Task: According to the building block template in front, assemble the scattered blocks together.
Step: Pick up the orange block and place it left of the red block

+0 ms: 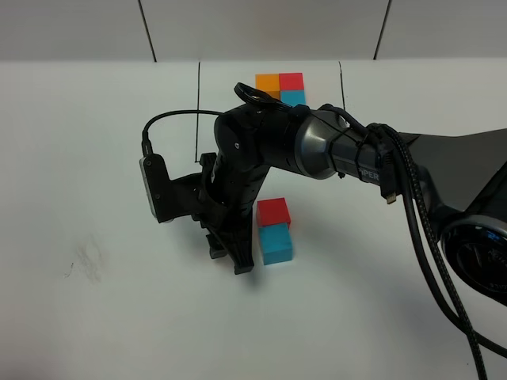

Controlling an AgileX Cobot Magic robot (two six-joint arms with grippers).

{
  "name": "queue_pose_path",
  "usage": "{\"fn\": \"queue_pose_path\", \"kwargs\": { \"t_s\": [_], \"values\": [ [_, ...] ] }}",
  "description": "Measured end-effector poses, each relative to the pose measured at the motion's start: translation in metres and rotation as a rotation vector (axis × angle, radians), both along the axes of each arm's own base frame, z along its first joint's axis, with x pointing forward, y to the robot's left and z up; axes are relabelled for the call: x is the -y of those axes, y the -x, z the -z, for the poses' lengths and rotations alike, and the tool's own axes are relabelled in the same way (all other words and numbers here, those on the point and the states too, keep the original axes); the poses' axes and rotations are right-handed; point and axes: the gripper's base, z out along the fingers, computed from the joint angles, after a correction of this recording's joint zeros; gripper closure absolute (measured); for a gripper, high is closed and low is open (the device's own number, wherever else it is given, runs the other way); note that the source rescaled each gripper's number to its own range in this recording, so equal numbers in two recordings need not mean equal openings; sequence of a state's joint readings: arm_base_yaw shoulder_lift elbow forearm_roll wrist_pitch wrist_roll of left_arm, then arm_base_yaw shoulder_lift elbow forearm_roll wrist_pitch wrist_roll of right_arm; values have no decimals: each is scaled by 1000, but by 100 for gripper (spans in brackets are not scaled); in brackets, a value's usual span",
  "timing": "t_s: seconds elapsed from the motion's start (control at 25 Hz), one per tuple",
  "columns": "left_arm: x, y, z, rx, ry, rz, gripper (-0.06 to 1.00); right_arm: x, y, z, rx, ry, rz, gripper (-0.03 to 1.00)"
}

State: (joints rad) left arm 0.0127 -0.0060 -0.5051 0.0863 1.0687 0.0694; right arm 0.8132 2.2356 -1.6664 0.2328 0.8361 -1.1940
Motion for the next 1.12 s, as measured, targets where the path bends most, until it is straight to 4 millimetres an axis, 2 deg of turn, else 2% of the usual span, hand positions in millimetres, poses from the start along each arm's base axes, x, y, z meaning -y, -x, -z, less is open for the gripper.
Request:
{"fn": "queue_pose_path", "kwargs": {
  "t_s": [1.12],
  "values": [
    [0, 0, 0, 0, 0, 0, 94, 21, -21, 13, -41, -9, -14, 54]
  ]
}}
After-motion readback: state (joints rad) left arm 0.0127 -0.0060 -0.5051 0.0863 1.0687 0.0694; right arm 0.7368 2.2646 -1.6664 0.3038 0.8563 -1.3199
